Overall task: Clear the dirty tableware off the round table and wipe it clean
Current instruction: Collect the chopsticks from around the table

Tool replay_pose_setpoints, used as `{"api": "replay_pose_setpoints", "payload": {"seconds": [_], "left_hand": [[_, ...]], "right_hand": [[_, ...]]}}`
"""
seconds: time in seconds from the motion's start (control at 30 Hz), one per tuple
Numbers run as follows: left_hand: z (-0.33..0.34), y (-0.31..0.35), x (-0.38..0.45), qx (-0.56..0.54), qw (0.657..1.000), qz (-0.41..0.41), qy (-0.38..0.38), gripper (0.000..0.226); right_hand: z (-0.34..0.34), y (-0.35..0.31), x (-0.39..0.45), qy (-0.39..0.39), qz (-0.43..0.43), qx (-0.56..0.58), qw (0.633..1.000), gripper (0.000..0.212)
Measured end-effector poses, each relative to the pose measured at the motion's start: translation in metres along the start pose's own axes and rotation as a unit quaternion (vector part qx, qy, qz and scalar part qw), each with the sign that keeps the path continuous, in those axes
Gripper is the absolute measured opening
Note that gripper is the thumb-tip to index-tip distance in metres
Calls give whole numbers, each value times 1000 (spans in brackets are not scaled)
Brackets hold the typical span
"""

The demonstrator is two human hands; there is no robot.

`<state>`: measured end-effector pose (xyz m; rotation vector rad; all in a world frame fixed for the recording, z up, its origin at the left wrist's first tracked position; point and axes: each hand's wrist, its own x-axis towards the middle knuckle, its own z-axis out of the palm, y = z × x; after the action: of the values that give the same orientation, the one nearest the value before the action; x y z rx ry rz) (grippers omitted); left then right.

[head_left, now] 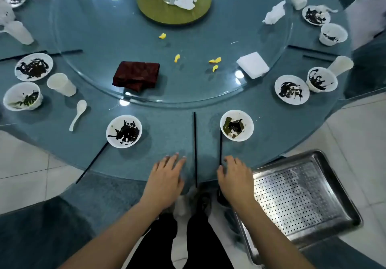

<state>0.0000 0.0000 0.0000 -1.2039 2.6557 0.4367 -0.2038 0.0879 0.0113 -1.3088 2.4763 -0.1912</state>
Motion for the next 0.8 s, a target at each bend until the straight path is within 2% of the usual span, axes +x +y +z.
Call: {"api": "replay_pose_setpoints", "payload": {"seconds": [0.1, 0.2, 0.33, 0.4, 0.47, 0.6, 0.67, 0.8], "left_hand": [[4, -9, -1, 18, 999, -26, -17, 63], [8, -18, -10, 32, 998, -60, -1, 66], [11, -36, -20, 22, 996, -84, 15, 66], [14, -45, -25, 14, 996, -82, 14, 65], [17, -53, -29, 13, 997, -73, 6, 63], [19, -63, -39, 10, 999, -50, -11, 60], [18, -68, -42, 2, 999, -46, -14, 58], [11, -76, -50, -17, 999, -39, 2, 52]], "right_hand": [[12, -1, 4, -22, 42, -17, 999, 26], [23, -9, 7, -49, 55, -5, 997, 27], [26, -27, 17, -43, 37, 3, 998, 30], [27, -39, 20, -36, 25, 2, 999, 24], [29, -52, 24, -25, 33, 0, 999, 29], [39, -74, 30, -26, 81, -27, 996, 45], [43, -78, 34, -38, 118, -9, 992, 40], [45, -78, 35, -53, 191, 95, 976, 32]]}}
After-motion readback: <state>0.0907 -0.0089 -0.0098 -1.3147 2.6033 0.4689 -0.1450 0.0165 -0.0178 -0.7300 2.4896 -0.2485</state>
